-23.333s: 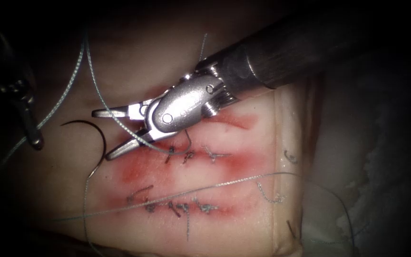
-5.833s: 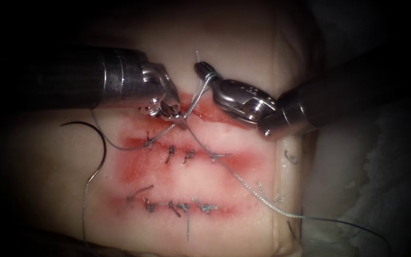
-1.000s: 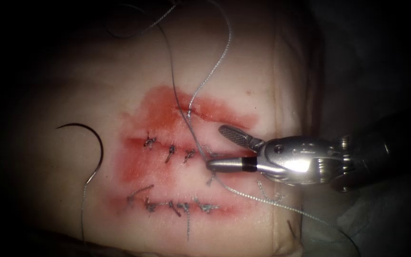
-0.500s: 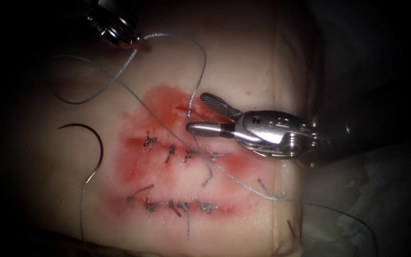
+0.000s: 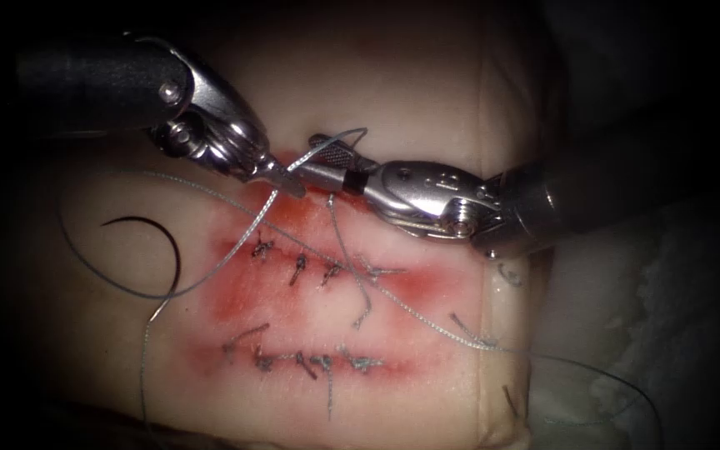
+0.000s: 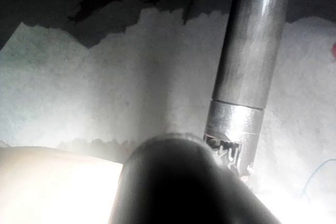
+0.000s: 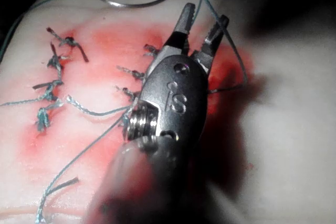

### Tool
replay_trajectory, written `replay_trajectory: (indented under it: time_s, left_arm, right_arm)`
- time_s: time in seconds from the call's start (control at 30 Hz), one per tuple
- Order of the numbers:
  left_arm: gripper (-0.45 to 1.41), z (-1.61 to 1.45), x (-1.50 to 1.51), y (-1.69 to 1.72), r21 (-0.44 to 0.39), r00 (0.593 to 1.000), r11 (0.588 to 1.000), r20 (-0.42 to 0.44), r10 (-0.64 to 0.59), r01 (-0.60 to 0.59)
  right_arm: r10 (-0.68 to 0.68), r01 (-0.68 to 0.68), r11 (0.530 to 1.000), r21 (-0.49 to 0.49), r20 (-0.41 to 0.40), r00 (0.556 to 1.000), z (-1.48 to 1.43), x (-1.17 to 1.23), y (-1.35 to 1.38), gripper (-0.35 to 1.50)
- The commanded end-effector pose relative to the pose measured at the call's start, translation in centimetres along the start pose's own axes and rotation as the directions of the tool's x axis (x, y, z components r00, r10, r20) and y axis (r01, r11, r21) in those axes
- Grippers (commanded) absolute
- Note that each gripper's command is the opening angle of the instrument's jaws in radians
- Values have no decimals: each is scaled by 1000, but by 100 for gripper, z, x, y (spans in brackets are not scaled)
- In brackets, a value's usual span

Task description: Wound Closure

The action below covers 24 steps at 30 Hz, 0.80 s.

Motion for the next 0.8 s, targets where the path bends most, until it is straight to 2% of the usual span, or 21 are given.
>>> replay_trajectory:
  time_s: [0.03, 0.07, 0.13, 0.23, 0.27, 0.3, 0.33, 0.37, 0.5, 0.53, 0.57, 0.6, 0.63, 0.8]
  left_arm:
    - [-45, 18, -3, -7, 23, 1000, 1000, -25, 10, -9]
    - [-45, 18, -3, -7, 23, 1000, 1000, -25, 10, -9]
    - [-45, 35, 4, -10, 25, 998, 999, -46, 36, -34]
    - [-45, 66, 16, -5, -3, 992, 997, -103, 71, -71]
    - [-45, 75, 20, -1, -13, 990, 997, -116, 78, -80]
    - [-45, 85, 24, 6, -34, 988, 995, -130, 85, -90]
    - [-45, 98, 29, 18, -70, 985, 992, -150, 90, -102]
    - [-45, 104, 32, 28, -92, 983, 990, -159, 93, -108]
    - [-45, 114, 35, 49, -120, 980, 985, -174, 101, -123]
    - [-45, 117, 34, 60, -131, 979, 983, -174, 106, -130]
    - [-45, 119, 33, 65, -135, 979, 982, -174, 110, -134]
    - [-45, 120, 32, 68, -136, 978, 981, -174, 111, -136]
    - [-45, 123, 29, 74, -155, 976, 976, -177, 126, -154]
    - [-45, 129, 24, 81, -177, 969, 964, -181, 168, -200]
  right_arm:
    - [4, -4, 1000, 3, 19, 1000, 12, -2, -3, 17]
    - [4, -4, 1000, 3, 19, 1000, 12, -2, -3, 17]
    - [9, -9, 1000, 6, 38, 999, 14, -6, -5, -3]
    - [16, -11, 997, -71, 65, 998, 13, -12, -7, -3]
    - [17, -8, 994, -111, 81, 997, 12, -13, -7, 9]
    - [19, -2, 986, -164, 103, 994, 11, -13, -7, 32]
    - [29, -3, 975, -221, 114, 993, 8, -13, -7, 47]
    - [24, 3, 972, -235, 111, 994, 8, -13, -7, 54]
    - [0, 30, 961, -276, 107, 994, 6, -11, -8, 54]
    - [-16, 49, 952, -302, 111, 994, 5, -9, -8, 44]
    - [-21, 55, 948, -312, 113, 993, 5, -8, -7, 44]
    - [-20, 56, 945, -323, 113, 993, 4, -6, -7, 34]
    - [-26, 65, 935, -348, 116, 993, 4, -2, -6, 32]
    - [-40, 80, 911, -404, 108, 993, 6, 5, -7, 34]
